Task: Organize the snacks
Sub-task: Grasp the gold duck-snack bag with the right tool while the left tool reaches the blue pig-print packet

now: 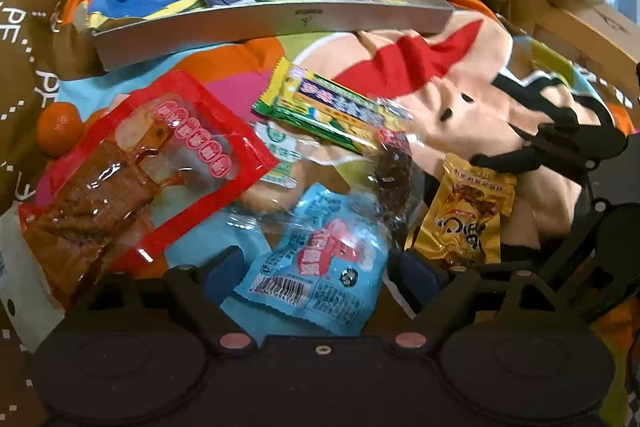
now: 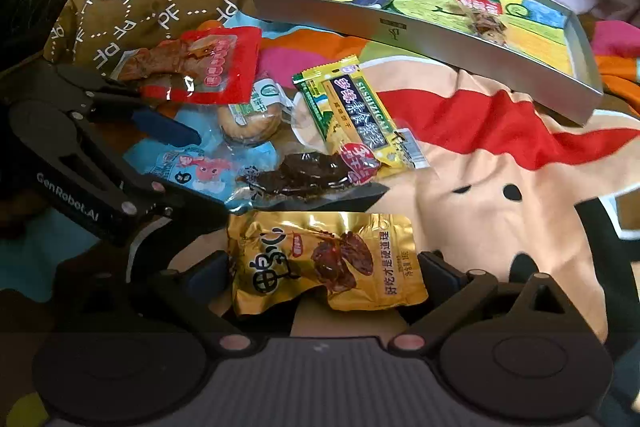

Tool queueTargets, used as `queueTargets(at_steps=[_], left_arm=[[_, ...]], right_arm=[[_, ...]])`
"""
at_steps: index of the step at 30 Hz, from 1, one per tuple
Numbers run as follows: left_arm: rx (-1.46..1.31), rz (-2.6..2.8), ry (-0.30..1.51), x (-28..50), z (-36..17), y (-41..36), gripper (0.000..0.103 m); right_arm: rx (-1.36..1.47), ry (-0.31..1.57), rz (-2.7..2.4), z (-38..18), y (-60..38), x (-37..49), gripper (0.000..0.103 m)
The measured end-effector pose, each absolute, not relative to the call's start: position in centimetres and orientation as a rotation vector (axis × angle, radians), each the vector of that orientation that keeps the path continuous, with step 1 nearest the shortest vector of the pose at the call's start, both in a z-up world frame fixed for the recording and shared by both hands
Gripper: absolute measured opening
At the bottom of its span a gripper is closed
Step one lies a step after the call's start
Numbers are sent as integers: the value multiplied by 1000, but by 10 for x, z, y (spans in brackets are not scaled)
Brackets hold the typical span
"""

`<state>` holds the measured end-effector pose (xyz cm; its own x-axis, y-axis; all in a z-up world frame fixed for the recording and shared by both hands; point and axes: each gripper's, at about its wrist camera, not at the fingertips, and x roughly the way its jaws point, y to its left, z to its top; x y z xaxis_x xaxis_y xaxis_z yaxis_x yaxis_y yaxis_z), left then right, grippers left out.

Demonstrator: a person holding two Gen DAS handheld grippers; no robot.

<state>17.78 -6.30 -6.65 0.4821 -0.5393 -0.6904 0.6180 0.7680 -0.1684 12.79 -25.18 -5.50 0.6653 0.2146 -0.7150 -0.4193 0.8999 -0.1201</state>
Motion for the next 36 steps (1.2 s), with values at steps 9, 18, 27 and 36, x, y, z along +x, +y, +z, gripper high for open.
queueTargets(at_steps=[9,18,27,36], left_arm=[[124,-771,862,171,-60,-71,86],[180,-766,817,179,-65,-87,88],[144,-762,829,180,-63,-82,68],[143,-724,866,160,-57,-81,63]], right_arm=[[-280,748,301,-51,-255,88,99],[-252,739,297,-55,-257,68,100],[-233,719,268,-58,-255,64,100],[-221,708,257,-59,-256,62,100]])
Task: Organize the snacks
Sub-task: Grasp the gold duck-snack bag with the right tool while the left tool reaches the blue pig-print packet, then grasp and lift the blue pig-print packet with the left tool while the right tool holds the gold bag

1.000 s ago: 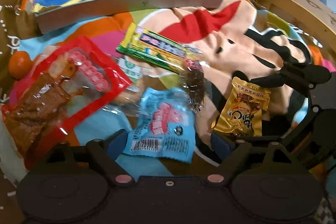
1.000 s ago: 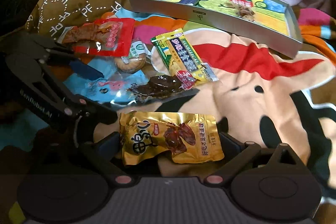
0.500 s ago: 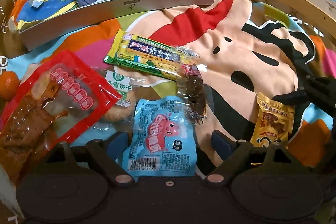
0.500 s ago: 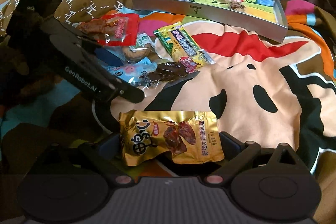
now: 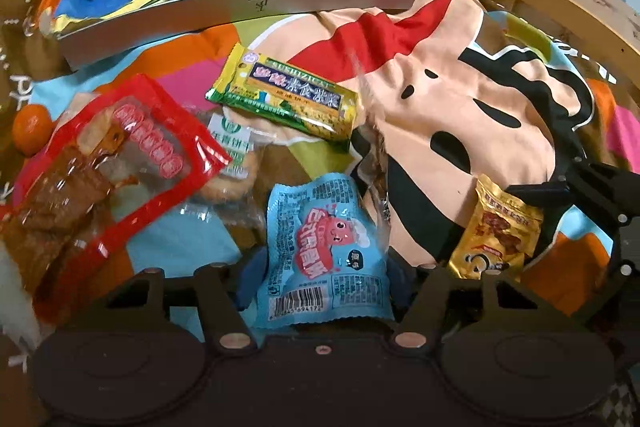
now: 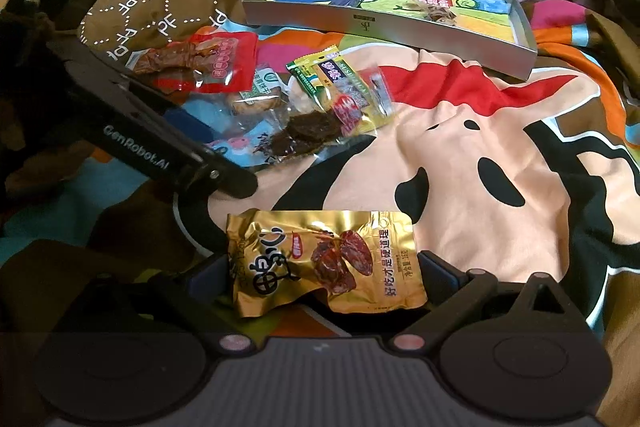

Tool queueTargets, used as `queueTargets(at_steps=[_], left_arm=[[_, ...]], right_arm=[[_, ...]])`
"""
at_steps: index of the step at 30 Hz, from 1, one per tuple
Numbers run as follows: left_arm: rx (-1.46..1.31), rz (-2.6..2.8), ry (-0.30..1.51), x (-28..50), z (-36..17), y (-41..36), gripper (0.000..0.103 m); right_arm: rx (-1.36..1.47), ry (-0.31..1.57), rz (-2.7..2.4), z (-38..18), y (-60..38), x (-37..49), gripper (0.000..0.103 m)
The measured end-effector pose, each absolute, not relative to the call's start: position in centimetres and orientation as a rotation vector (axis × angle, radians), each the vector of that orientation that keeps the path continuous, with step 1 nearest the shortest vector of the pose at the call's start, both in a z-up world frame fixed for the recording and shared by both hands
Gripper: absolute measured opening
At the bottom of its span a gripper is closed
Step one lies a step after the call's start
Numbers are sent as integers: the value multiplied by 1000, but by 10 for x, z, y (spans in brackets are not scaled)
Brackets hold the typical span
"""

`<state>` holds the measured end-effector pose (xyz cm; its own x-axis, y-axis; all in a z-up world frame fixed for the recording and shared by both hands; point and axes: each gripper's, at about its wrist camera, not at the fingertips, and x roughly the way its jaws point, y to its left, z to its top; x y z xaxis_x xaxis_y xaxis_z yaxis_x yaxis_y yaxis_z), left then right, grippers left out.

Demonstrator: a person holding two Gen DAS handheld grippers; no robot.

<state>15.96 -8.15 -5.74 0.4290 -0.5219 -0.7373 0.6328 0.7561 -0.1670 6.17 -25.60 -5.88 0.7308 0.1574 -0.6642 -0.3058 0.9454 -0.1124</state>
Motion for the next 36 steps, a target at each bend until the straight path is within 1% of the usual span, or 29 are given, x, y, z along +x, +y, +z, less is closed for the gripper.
queueTargets(at_steps=[7,12,14,16,18,20,23,32,36], left_arm=[[161,-688,896,125,-50,-69,63],[173,-695,904,126,-52,-70,64],[167,-706,908,129,-53,-70,68],[168,-727,911,130,-54,-72,76],[175,-737,908,129,-55,-74,77],[188,-733,904,129,-56,-76,74],[196,-718,905,130,-54,-75,63],[194,-679,949,125,-49,-74,57],[147,-650,983,122,-45,-69,53]], right_arm=[[-221,696,254,-61,-255,61,100],[-223,694,256,-62,-256,61,100],[-227,692,255,-62,-255,60,100],[-232,690,252,-63,-254,59,100],[-241,694,251,-64,-253,59,100],[-248,693,251,-64,-252,59,100],[-248,693,251,-64,-252,59,100],[-232,686,246,-63,-254,56,99],[-227,683,246,-62,-254,54,98]])
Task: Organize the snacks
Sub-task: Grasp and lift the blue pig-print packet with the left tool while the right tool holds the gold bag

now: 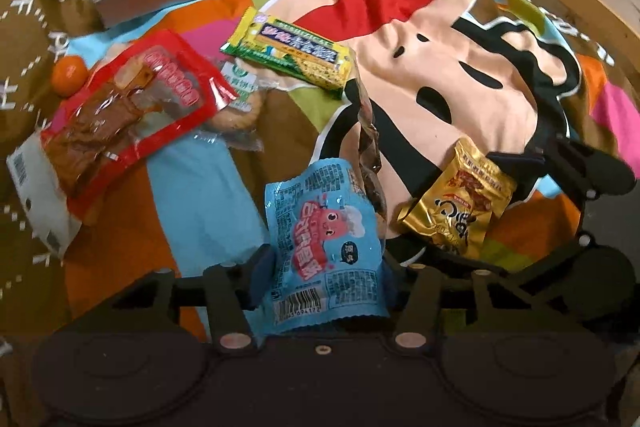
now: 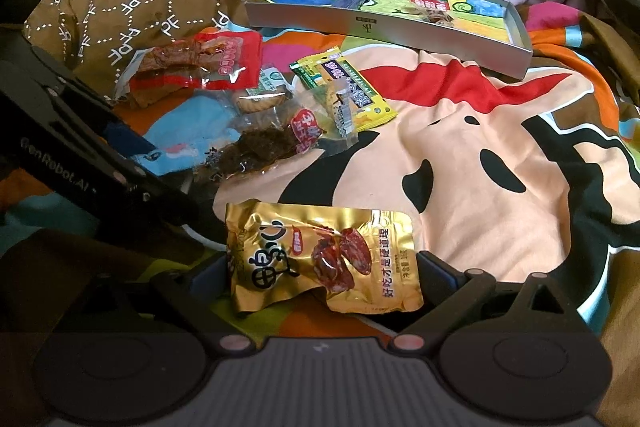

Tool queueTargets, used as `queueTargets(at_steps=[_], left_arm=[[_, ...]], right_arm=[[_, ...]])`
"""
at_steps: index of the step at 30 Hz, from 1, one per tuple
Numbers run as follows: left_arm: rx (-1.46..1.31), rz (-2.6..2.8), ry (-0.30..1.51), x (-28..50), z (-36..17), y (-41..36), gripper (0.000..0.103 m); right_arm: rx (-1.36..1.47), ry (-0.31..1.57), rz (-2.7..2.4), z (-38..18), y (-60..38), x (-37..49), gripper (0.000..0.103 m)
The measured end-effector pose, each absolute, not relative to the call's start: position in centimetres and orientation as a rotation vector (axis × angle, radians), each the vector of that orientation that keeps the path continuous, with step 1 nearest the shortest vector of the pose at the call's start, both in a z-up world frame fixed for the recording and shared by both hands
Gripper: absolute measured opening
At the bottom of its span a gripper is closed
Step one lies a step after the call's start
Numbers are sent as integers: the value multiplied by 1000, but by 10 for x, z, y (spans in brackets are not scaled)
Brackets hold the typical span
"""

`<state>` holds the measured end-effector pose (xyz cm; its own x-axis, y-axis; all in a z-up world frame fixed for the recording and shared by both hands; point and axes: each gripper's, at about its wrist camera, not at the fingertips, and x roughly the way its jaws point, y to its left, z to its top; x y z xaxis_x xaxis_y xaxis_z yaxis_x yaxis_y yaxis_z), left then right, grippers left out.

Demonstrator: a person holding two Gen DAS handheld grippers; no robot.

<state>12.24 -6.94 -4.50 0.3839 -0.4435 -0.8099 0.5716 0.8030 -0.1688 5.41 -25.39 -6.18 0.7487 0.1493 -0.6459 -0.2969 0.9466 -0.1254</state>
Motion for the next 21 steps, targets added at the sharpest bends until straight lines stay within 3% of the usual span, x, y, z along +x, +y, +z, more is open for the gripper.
queueTargets(at_steps=[11,21], left_arm=[[-111,-662,1097,128,-36,-49,44],[-88,-648,1060,129,-33,-48,35]], right_arm=[[-244,671,252,-57,-246,53,95],[-226,695,259,-59,-246,57,91]])
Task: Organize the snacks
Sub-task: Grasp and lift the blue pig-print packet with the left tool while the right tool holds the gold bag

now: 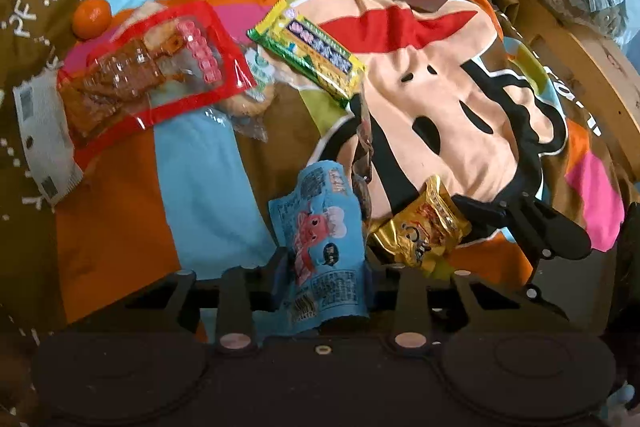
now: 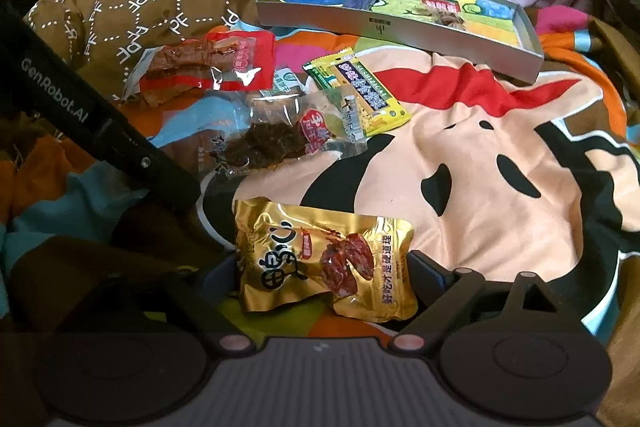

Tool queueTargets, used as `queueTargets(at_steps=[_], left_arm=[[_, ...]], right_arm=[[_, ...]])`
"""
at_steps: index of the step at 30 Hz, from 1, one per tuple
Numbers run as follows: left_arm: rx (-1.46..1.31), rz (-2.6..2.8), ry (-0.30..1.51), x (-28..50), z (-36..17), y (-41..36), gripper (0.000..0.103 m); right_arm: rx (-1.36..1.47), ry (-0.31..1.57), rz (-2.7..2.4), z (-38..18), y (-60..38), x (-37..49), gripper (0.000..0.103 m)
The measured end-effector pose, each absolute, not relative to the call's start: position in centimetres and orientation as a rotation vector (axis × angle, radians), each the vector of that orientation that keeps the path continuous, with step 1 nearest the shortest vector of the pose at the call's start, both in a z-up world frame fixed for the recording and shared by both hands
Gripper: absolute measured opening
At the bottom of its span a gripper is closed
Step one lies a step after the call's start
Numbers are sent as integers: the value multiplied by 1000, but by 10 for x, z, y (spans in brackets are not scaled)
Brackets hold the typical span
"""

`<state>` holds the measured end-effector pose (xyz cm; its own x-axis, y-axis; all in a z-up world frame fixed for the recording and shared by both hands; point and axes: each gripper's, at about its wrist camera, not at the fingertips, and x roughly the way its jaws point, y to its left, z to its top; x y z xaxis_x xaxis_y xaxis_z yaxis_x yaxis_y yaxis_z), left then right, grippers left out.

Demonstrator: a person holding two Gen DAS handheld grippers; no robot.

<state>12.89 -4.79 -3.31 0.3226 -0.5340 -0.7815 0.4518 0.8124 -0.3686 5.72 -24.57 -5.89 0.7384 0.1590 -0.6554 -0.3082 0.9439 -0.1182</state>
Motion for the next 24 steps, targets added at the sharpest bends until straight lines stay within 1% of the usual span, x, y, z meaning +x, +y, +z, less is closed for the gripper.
queueTargets(at_steps=[2,3,8,11,13,15,17,20,22,24], left_arm=[[-84,-638,1051,132,-31,-46,30],[-81,-628,1050,134,-31,-44,20],[-135,-596,1101,147,-38,-31,20],[-116,-595,1090,145,-38,-32,20],[-132,-603,1072,143,-35,-32,18],[-138,-620,1048,140,-30,-34,17],[-126,-633,1037,138,-27,-36,17],[-160,-645,1059,139,-29,-35,17],[-199,-664,1063,140,-28,-32,17],[-240,-692,1060,140,-26,-31,17]], right_arm=[[-221,693,262,-59,-247,57,90],[-223,691,263,-59,-247,56,90],[-231,681,260,-59,-246,54,90],[-231,669,259,-58,-245,52,89],[-241,647,262,-56,-244,50,85],[-275,625,266,-54,-239,47,79],[-316,626,267,-55,-234,47,78],[-331,639,262,-59,-232,50,80],[-289,663,260,-59,-236,55,82],[-200,725,257,-61,-245,66,89]])
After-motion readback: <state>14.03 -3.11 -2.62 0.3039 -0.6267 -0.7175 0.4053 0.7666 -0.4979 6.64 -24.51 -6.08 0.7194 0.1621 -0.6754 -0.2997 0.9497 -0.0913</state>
